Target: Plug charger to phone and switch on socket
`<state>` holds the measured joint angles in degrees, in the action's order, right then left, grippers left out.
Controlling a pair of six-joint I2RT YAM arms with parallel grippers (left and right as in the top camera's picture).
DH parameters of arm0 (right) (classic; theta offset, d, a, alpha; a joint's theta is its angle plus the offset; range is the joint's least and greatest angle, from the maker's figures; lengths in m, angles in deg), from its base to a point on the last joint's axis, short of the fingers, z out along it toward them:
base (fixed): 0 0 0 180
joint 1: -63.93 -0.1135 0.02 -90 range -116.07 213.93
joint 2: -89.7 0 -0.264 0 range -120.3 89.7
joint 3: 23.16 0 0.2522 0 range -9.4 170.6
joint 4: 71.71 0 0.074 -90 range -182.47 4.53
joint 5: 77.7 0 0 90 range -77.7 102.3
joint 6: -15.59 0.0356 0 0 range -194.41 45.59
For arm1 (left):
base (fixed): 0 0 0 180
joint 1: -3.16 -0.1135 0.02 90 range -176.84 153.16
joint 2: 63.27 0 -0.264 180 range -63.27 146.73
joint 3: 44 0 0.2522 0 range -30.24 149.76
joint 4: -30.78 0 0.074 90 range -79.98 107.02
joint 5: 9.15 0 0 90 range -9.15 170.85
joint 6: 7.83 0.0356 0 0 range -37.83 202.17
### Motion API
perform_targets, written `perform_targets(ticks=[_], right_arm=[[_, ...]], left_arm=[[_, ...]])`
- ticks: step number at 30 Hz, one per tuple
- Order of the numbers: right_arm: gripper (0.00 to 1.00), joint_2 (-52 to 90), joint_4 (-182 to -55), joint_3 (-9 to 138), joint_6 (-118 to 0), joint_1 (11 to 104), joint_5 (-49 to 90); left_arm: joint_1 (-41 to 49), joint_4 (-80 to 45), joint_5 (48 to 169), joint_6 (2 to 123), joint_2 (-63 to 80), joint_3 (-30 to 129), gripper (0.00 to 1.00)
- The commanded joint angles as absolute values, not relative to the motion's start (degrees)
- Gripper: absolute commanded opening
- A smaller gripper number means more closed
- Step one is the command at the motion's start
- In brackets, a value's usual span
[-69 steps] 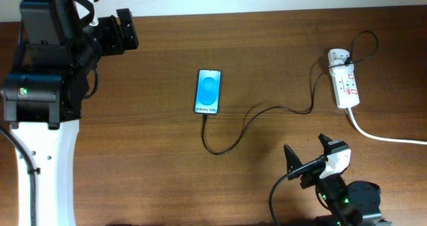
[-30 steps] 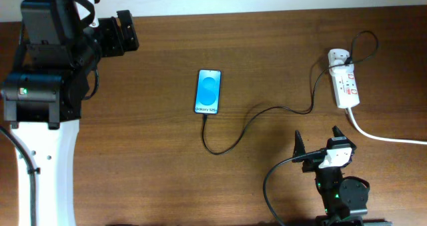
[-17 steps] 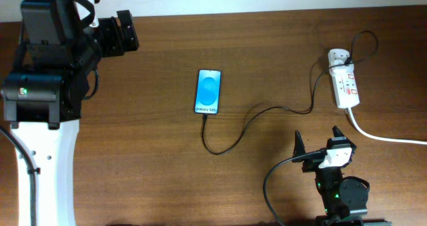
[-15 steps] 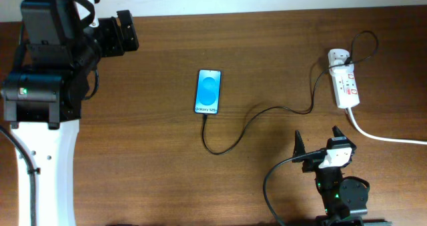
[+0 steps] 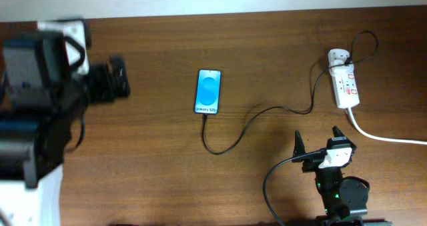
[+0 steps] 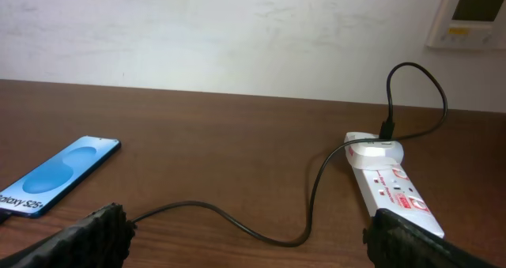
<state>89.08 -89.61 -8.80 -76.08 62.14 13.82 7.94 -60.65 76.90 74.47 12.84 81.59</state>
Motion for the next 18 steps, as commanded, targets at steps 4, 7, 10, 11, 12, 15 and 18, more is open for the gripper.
perform_targets(ticks=[4,7,10,11,12,15,18], right_arm=[[0.98,89.5,-89.9,-9.1,-75.6,62.6,14.0],[0.98,89.5,-89.9,-9.1,-75.6,62.6,14.0],[0.99,89.5,-89.9,-9.1,-75.6,62.6,14.0],[0.99,89.5,-89.9,-9.1,-75.6,62.6,14.0],[0.98,89.5,-89.9,-9.1,-75.6,62.6,14.0],[0.98,89.5,-89.9,-9.1,-75.6,62.6,14.0],[0.98,89.5,-89.9,-9.1,-75.6,62.6,14.0]], left_arm=[[7.4,-53.3,74.0,74.9,-1.3,59.6,0.99],[7.4,-52.4,71.7,75.0,-14.5,44.6,0.99],[7.4,-51.9,69.4,78.0,-18.5,38.2,0.99],[7.4,-50.9,69.5,78.0,-19.1,36.5,0.99],[7.4,-48.8,70.1,78.0,-19.9,34.4,0.99],[7.4,-40.8,72.0,78.0,-23.0,28.0,0.99],[7.4,-33.8,73.2,79.5,-26.4,20.5,0.99]])
